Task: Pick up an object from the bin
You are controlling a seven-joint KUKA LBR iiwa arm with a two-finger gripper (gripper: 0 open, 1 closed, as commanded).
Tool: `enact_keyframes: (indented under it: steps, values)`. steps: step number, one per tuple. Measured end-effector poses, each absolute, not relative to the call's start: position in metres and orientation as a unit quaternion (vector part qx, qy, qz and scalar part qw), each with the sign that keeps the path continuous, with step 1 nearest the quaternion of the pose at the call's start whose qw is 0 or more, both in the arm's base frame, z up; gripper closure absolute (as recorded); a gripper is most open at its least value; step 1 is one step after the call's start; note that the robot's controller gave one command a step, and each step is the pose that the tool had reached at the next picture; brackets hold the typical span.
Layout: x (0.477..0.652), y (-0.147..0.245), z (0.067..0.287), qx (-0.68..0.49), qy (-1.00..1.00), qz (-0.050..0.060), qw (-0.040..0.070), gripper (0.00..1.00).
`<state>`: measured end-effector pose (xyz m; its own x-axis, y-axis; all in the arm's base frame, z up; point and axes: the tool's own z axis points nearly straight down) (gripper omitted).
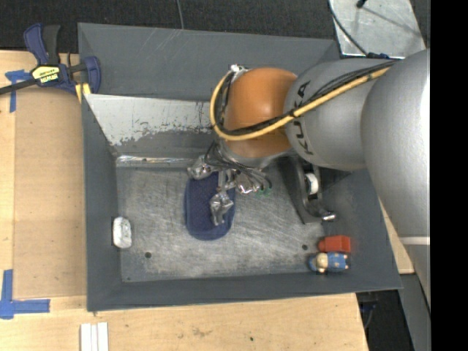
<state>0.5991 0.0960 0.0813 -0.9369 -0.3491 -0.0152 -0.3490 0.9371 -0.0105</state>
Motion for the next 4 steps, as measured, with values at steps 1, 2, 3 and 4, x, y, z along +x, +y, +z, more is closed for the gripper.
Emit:
enact_keyframes:
  steps: [1, 2, 3, 4]
  values:
    - [0.597, 0.058, 0.237, -0.318, 0.948, -0.002, 0.006, 1.0]
    - [0.559, 0.1, 0.144, -0.243, 0.97, 0.001, -0.002, 1.0]
    - [0.562, 0.099, 0.148, -0.242, 0.97, 0.0, 0.002, 0.0]
    - [0.528, 0.076, 0.078, -0.152, 0.988, 0.0, 0.01, 0.0]
